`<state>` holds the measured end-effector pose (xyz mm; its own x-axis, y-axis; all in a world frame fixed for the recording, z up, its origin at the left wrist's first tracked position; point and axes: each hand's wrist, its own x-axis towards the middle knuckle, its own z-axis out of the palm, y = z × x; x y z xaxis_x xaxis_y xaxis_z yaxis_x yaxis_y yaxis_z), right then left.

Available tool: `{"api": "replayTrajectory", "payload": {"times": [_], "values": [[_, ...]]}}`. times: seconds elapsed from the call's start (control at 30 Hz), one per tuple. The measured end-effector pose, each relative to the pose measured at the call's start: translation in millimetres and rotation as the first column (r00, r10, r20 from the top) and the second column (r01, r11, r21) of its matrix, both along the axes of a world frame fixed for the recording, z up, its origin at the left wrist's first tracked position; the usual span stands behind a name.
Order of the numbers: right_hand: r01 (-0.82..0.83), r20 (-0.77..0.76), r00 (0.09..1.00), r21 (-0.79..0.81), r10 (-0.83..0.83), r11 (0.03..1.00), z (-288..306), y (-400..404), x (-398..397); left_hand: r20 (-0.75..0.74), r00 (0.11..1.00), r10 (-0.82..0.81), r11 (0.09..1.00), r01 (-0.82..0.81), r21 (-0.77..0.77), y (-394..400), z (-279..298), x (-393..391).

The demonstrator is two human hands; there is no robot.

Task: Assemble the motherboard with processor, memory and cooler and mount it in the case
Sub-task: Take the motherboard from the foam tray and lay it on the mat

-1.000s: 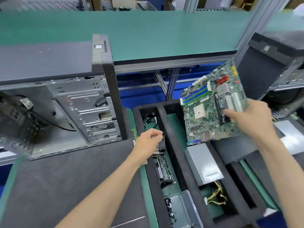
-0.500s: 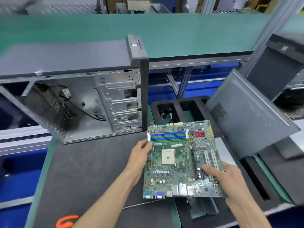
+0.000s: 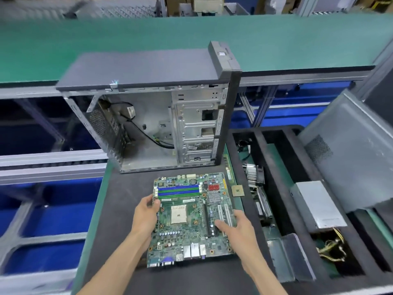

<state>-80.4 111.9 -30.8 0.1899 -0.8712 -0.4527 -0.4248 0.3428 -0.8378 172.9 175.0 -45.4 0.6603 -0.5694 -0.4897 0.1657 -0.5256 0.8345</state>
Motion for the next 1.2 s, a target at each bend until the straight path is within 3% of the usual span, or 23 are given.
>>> {"api": "replayTrajectory", "payload": {"times": [0.4, 0.77, 0.97, 1.1, 1.2], "values": [[-0.034, -0.253, 0.967, -0.207, -0.020, 0.978, -7, -2, 49, 0.032, 0.998, 0.052, 0.993, -0.055, 0.107, -6, -13, 40], [-0.185, -0.532, 0.846, -0.315, -0.012, 0.931, -22, 3, 63, 0.397, 0.908, -0.136, 0.945, -0.001, 0.328, -9, -1, 46], [-0.252, -0.578, 0.816, -0.333, 0.014, 0.909, -23, 1, 63, 0.527, 0.813, -0.246, 0.905, -0.002, 0.425, -8, 6, 41], [-0.281, -0.548, 0.833, -0.302, 0.075, 0.911, -19, -12, 51, 0.635, 0.732, -0.245, 0.940, 0.017, 0.342, -11, 5, 21], [-0.199, -0.460, 0.888, -0.355, 0.015, 0.913, -13, -29, 36, 0.689, 0.682, -0.245, 0.954, 0.043, 0.297, -14, 7, 4]]}}
